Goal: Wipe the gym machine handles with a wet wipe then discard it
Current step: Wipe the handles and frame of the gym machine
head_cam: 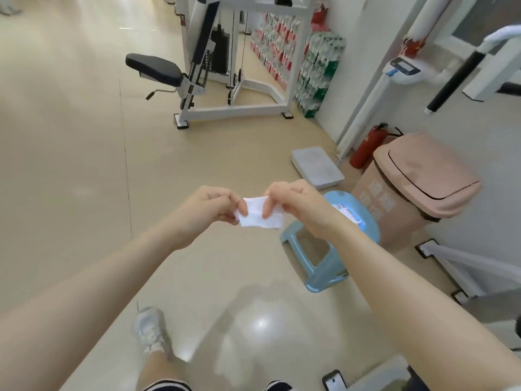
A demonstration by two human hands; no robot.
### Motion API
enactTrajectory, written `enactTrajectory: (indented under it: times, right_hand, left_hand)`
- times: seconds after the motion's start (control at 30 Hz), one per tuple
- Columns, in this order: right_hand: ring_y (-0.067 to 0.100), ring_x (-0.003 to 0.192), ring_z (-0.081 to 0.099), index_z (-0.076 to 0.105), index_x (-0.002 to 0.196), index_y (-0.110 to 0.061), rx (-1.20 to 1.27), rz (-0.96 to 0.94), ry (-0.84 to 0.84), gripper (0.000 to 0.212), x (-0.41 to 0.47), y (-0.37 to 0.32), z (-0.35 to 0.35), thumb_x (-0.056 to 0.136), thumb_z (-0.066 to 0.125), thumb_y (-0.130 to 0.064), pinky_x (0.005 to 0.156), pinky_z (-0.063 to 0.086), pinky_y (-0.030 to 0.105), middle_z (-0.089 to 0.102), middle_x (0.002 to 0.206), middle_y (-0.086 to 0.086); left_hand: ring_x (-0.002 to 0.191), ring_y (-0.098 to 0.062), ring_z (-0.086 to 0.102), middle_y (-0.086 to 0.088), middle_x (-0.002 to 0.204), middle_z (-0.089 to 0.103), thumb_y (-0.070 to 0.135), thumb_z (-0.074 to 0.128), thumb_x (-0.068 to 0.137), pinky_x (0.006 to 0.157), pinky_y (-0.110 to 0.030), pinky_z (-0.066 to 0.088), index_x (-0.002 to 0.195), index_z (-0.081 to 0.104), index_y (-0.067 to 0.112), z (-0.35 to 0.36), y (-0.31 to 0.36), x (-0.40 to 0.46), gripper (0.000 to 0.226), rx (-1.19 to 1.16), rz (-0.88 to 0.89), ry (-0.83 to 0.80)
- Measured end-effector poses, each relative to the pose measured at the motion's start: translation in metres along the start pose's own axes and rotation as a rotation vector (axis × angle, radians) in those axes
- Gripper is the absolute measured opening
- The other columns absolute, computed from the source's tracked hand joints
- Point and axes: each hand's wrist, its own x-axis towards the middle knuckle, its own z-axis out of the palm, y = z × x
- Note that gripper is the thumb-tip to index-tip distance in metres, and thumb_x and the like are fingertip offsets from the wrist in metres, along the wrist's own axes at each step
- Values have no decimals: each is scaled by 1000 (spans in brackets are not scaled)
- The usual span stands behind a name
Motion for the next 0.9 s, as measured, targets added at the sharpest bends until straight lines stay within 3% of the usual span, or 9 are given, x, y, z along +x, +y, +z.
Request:
enactTrajectory:
  times: [0.13, 0.2, 0.3, 0.4, 0.5, 0.63, 0.73, 0.83, 0.9]
  right_hand:
    - [13, 65, 43, 59, 67, -7, -31, 12, 161, 21, 138, -3, 44, 85, 65, -18, 61, 32, 23, 51, 68, 8]
    - [8, 59, 43, 58, 68, -12, 37, 24, 239, 17, 205, -17, 64, 83, 66, -13, 57, 34, 16, 50, 64, 0]
    - [9, 61, 47, 56, 71, -17, 160, 37, 315, 19, 300, -49, 83, 83, 64, -4, 61, 38, 18, 52, 68, -2]
    - [15, 64, 53, 54, 91, -18, 350, 26, 365, 26, 386, -74, 85, 83, 60, 5, 65, 43, 27, 55, 74, 2]
    - [15, 68, 59, 48, 116, -12, 516, 31, 384, 37, 460, -90, 73, 85, 55, 7, 65, 48, 25, 58, 78, 5]
    - [15, 73, 61, 55, 111, 1, 560, 72, 318, 23, 565, -92, 53, 89, 52, -1, 64, 52, 22, 62, 90, 9]
    - [14, 67, 55, 58, 89, -8, 509, 55, 333, 6, 650, -97, 31, 90, 52, -7, 60, 47, 22, 58, 82, 6]
    - [12, 62, 55, 57, 82, -11, 549, 17, 365, 14, 733, -121, -3, 92, 48, -7, 55, 44, 21, 59, 77, 5]
    - [11, 60, 56, 56, 84, -10, 551, -20, 421, 15, 790, -142, -32, 93, 45, -7, 52, 44, 20, 59, 76, 4]
  left_hand:
    - [57, -5, 57, 4, 60, 62, 29, 70, 77, 57, -7, 42, 62, 60, 5, -115, -2, 71, 30, 173, 55, 113]
    - [44, 1, 42, 14, 47, 51, 27, 73, 77, 44, -7, 29, 61, 55, 5, -178, 5, 107, 33, 268, 85, 168]
    - [42, -4, 29, 12, 43, 34, 19, 76, 73, 42, -14, 22, 56, 43, 14, -267, 23, 161, 37, 344, 105, 160]
    - [42, -3, 28, 11, 47, 35, 9, 73, 74, 43, -16, 23, 56, 40, 18, -338, 41, 215, 38, 319, 124, 134]
    - [43, -2, 31, 11, 48, 38, 6, 72, 75, 43, -13, 25, 59, 43, 18, -393, 55, 272, 35, 314, 140, 105]
    - [40, -2, 35, 15, 41, 44, 6, 70, 77, 42, -11, 26, 66, 49, 15, -463, 61, 362, 25, 367, 188, 47]
    - [46, -7, 34, 12, 48, 43, 11, 71, 77, 42, -13, 26, 72, 51, 19, -512, 65, 442, 22, 409, 220, 26]
    - [50, -11, 37, 6, 56, 45, 14, 70, 77, 45, -16, 29, 79, 51, 21, -554, 90, 524, 20, 431, 196, -24]
    - [44, -4, 40, 11, 56, 49, 12, 70, 78, 46, -18, 31, 80, 51, 22, -583, 117, 584, 22, 444, 209, -68]
